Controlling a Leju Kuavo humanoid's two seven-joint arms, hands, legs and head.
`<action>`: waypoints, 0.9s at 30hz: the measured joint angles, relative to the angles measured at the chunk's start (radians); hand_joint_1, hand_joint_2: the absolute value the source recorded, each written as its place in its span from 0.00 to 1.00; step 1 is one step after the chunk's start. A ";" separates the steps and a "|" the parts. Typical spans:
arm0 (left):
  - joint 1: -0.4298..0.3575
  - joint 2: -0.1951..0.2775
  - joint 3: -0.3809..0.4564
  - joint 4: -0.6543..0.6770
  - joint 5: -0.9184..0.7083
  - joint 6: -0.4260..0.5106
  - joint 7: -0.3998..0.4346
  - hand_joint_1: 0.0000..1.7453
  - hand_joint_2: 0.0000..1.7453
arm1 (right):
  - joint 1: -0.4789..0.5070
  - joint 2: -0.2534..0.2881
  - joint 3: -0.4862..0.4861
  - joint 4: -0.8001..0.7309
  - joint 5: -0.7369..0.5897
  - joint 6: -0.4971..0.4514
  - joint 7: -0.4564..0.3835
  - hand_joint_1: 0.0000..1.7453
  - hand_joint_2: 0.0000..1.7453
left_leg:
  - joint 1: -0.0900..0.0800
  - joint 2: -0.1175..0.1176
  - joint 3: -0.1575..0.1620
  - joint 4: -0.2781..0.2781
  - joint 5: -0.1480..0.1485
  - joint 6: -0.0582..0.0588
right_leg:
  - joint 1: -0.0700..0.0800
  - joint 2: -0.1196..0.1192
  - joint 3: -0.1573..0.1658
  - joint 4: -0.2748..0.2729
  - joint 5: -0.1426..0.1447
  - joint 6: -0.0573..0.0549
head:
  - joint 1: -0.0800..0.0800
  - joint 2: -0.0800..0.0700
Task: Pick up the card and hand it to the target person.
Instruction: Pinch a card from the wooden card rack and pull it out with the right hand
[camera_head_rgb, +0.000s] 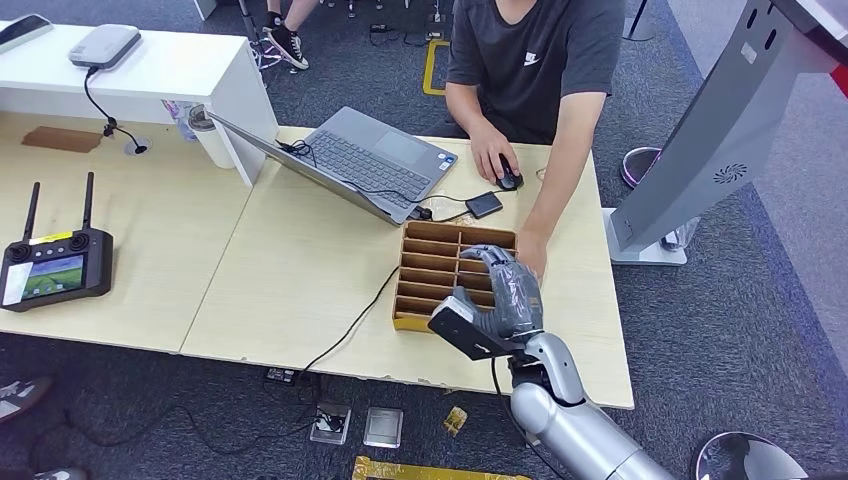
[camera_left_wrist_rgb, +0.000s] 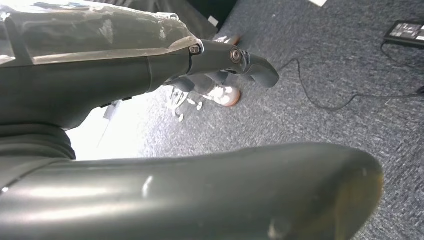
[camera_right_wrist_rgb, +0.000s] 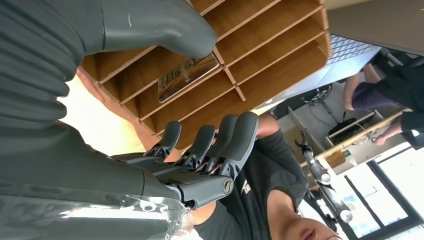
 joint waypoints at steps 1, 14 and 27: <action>-0.002 0.000 -0.001 0.000 -0.004 -0.003 0.000 0.00 0.00 | -0.003 0.001 0.001 0.008 0.003 -0.003 0.001 0.43 1.00 | 0.000 0.000 0.000 0.000 0.000 0.000 | 0.000 0.000 0.000 0.000 0.000 0.000 | 0.000 0.000; -0.013 -0.003 -0.020 0.000 -0.031 -0.019 0.000 0.00 0.00 | -0.033 0.024 0.001 0.096 0.009 -0.020 -0.002 0.42 1.00 | 0.000 0.000 0.000 0.000 0.000 0.000 | 0.000 0.000 0.000 0.000 0.000 0.000 | 0.000 0.000; -0.017 -0.008 -0.030 0.000 -0.045 -0.028 0.000 0.00 0.00 | -0.042 0.042 -0.002 0.164 0.016 -0.024 0.001 0.48 1.00 | 0.000 0.000 0.000 0.000 0.000 0.000 | 0.000 0.000 0.000 0.000 0.000 0.000 | 0.000 0.000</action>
